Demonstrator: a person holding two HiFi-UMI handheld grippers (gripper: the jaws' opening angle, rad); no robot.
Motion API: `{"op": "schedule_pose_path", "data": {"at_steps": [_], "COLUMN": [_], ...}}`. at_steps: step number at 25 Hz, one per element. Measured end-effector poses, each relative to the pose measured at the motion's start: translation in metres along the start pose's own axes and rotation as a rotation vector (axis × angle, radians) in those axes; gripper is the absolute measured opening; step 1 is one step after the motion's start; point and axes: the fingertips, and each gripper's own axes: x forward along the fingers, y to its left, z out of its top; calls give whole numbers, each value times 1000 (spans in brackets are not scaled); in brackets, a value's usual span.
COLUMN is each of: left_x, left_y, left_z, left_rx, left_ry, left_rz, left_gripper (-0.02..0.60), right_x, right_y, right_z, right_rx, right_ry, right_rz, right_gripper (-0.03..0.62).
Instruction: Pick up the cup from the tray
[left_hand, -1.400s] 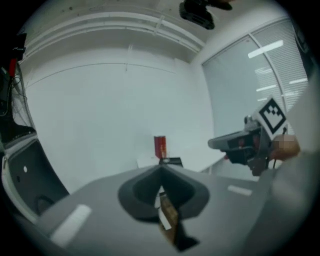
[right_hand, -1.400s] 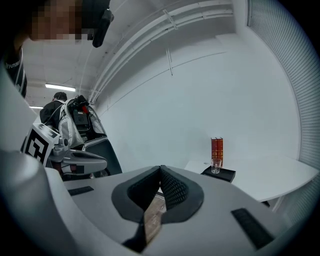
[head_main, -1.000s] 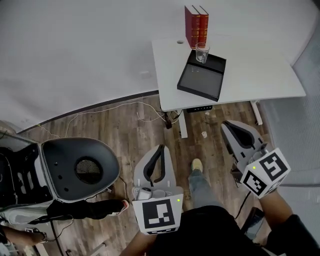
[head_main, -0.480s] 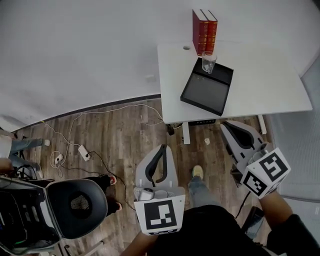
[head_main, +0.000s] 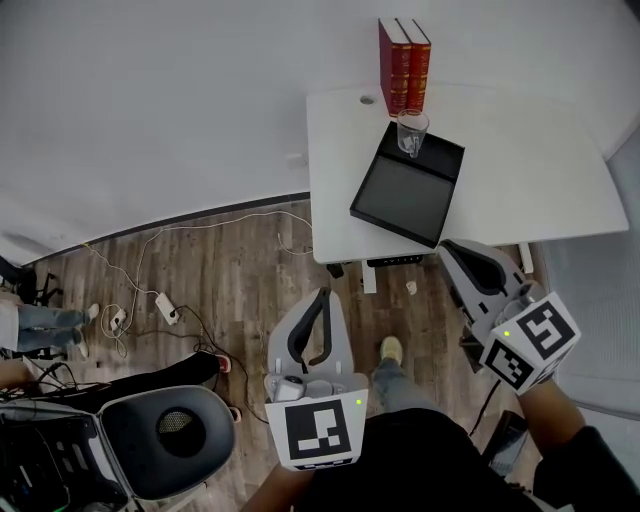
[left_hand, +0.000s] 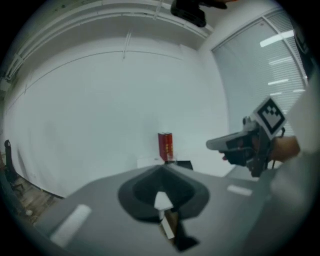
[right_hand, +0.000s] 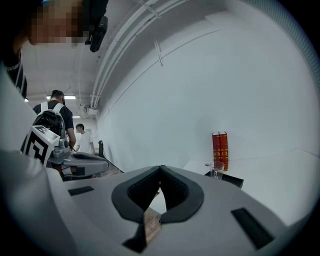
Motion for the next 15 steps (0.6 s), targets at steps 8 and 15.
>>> {"op": "schedule_pose_path", "data": {"at_steps": [8,15], "left_x": [16,3], "left_y": [-8,-10], "left_z": [6,8], "left_rx": [-16,-16], "left_ry": [-6,-31], "left_rz": [38,86], "left_gripper": [4,3], "right_x": [5,-5], "right_y": [-17,-15], "right_z": [3,6], "right_rx": [-10,-33], "right_ry": [-4,-27], "right_rz": [39,61], "right_gripper": [14,14]}}
